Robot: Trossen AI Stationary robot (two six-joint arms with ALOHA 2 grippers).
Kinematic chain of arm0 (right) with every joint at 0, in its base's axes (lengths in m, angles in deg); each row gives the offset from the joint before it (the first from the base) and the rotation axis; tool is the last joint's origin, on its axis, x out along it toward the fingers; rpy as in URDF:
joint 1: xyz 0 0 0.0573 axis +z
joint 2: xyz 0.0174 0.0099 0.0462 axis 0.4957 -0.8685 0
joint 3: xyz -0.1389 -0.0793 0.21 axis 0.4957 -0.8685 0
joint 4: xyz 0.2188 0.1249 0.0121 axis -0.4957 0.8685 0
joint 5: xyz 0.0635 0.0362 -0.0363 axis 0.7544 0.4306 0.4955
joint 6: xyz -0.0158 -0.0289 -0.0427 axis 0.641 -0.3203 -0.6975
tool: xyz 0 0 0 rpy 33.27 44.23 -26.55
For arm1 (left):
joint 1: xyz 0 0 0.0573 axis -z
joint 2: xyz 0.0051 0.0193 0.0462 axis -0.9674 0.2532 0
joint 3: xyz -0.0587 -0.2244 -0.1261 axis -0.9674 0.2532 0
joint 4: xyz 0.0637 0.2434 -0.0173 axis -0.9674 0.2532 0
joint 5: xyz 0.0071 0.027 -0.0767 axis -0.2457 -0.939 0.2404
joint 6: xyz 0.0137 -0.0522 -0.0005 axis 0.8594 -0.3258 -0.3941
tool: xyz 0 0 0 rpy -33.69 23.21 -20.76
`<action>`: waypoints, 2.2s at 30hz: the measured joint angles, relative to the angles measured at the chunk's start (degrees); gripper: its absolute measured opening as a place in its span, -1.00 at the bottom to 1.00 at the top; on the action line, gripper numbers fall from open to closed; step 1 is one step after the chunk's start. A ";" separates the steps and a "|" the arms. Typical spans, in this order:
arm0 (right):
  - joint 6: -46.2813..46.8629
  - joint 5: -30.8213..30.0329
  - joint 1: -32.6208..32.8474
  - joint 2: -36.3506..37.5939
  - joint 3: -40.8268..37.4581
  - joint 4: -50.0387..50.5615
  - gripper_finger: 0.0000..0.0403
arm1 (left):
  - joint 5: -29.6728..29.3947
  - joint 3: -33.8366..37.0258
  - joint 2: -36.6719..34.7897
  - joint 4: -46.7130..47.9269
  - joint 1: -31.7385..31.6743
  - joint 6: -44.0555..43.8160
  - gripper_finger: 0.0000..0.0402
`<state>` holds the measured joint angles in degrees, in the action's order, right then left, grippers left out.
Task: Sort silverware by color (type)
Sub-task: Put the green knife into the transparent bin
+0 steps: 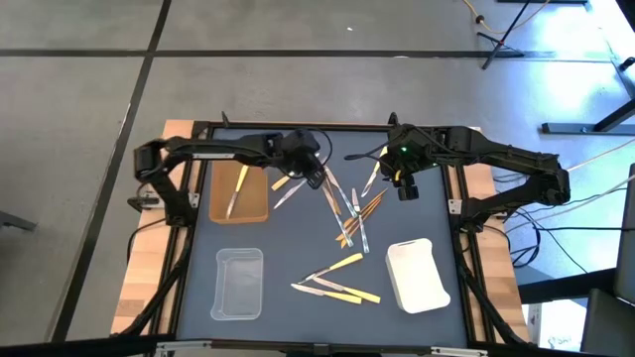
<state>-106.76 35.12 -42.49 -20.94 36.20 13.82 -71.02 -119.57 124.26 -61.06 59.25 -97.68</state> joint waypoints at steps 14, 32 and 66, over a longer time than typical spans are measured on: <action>0.02 0.01 0.02 0.00 0.00 -0.02 -0.03 | -2.02 -0.07 -12.09 7.80 13.82 -11.71 -0.79; 0.03 0.00 0.00 0.00 0.00 0.00 -0.03 | -32.29 -0.07 -11.85 23.25 44.23 -45.75 -0.79; 0.00 0.00 0.00 0.00 0.00 -0.02 -0.03 | -41.46 -0.03 1.47 39.18 62.96 -77.25 -0.79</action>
<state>-106.76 35.12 -42.49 -20.94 36.20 13.79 -112.48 -119.60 125.73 -21.88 122.21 -174.93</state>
